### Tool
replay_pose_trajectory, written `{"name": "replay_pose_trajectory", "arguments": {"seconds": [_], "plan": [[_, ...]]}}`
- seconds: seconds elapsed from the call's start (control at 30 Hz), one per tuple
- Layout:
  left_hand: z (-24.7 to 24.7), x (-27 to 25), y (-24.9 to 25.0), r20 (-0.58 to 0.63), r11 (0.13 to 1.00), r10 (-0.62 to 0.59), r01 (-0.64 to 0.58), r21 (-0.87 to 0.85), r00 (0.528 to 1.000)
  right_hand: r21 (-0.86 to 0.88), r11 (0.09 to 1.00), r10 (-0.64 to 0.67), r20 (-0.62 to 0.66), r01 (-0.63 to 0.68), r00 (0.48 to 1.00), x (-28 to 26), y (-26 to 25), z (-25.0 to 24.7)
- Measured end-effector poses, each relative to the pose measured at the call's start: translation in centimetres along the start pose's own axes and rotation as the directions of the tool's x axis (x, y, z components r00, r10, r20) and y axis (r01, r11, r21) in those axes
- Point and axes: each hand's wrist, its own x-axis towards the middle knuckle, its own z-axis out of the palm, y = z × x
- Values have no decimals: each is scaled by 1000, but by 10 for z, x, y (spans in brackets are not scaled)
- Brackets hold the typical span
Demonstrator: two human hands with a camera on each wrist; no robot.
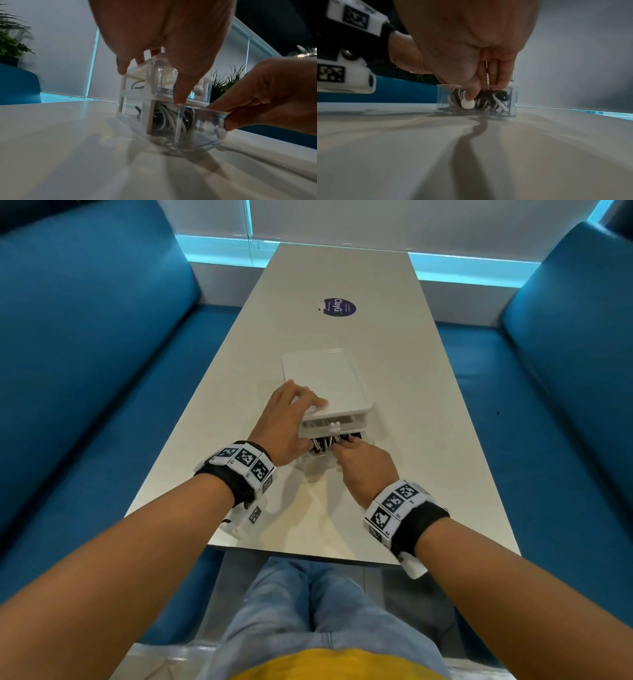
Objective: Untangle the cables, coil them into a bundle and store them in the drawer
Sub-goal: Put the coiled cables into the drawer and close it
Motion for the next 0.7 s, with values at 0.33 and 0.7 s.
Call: {"name": "replay_pose_trajectory", "arguments": {"seconds": [0.33, 0.7], "plan": [[-4, -1, -2, 127, 984, -8, -15, 176, 992, 304, 926, 280, -159, -223, 947, -16, 26, -5], [3, 8, -3, 22, 989, -21, 18, 144, 1000, 404, 889, 243, -18, -215, 970, 42, 46, -9]]}}
